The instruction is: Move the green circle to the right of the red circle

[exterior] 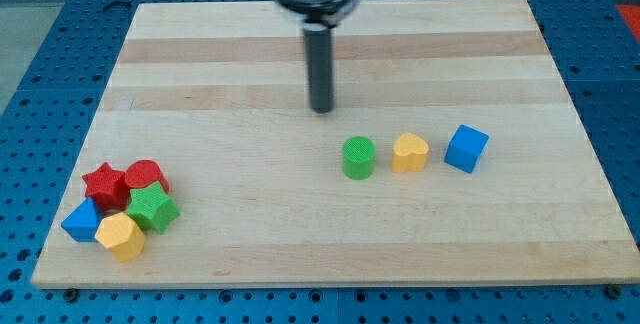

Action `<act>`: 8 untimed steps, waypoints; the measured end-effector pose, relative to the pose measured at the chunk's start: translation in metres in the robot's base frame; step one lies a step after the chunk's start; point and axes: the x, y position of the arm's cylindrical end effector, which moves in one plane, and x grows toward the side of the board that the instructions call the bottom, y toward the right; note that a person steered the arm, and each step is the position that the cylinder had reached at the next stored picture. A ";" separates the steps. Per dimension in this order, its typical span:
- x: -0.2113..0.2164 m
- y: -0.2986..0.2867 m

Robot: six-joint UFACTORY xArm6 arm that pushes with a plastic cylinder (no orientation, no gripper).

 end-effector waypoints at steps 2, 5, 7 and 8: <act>0.045 0.062; 0.117 -0.032; 0.112 -0.034; 0.109 -0.050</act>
